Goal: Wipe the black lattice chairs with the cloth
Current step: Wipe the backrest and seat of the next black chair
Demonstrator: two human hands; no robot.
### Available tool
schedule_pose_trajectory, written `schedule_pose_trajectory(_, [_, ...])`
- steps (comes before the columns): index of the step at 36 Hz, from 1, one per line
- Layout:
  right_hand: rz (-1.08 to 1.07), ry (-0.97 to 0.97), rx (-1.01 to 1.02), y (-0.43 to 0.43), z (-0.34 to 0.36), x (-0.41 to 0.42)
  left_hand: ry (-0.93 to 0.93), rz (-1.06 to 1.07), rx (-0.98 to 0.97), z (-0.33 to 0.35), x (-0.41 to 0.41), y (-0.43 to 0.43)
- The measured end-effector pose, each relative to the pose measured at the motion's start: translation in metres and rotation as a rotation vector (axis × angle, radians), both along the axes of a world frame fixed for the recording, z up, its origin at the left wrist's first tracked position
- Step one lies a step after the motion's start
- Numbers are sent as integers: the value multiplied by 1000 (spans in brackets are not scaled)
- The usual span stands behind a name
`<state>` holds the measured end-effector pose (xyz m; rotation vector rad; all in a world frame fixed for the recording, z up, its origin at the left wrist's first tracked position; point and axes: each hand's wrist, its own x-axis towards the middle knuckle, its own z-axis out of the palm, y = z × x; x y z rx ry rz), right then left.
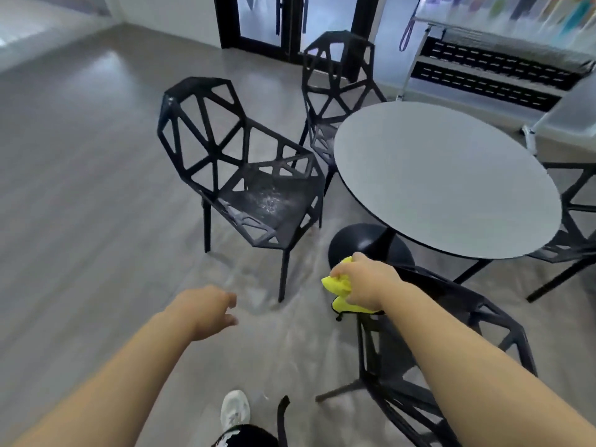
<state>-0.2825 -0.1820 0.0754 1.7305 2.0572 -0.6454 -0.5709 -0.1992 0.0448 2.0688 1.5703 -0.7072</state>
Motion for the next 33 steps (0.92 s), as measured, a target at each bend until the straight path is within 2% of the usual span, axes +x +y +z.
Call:
schedule_pose_trajectory(5, [10,30,-13,43,7,-60,36,42,-38,9,-65,34])
schedule_pose_trajectory(11, [29,53,1,88,5,-97,10,91,-44,4,-100,73])
schedule_pose_trajectory(21, [78,18,13,199,-19,-107,-69,255,-52,-25,-101,157])
schedule_pose_trajectory(33, [81,58,86,356,-70,-115,-179,653,-20,-91,-90,278])
